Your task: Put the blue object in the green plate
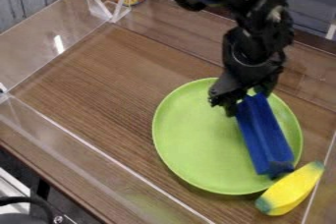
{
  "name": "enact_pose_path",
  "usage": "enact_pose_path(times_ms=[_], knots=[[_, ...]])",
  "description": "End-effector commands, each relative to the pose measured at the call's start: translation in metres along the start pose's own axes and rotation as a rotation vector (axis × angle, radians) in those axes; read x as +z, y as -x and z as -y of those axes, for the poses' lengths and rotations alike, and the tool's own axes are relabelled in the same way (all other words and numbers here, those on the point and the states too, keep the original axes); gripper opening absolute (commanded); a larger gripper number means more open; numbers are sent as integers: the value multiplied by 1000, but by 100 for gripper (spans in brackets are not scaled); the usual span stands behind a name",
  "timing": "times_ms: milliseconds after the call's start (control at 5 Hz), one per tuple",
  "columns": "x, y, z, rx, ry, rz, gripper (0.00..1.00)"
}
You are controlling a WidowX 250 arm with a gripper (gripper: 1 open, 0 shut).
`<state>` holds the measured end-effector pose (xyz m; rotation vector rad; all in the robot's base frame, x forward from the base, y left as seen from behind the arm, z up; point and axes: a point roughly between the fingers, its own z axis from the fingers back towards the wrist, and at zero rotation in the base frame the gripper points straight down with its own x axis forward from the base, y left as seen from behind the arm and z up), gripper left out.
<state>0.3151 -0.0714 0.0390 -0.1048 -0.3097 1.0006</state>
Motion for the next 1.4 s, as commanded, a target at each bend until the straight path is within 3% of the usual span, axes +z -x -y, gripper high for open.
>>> enact_pose_path(times_ms=[0, 200, 400, 800, 1200], knots=[[-2, 11, 0, 26, 3, 10, 0], [-11, 6, -2, -1, 10, 7, 0], [-11, -8, 4, 41, 1, 20, 0], [3, -11, 14, 89, -9, 35, 0], [15, -32, 15, 162, -23, 55, 0]])
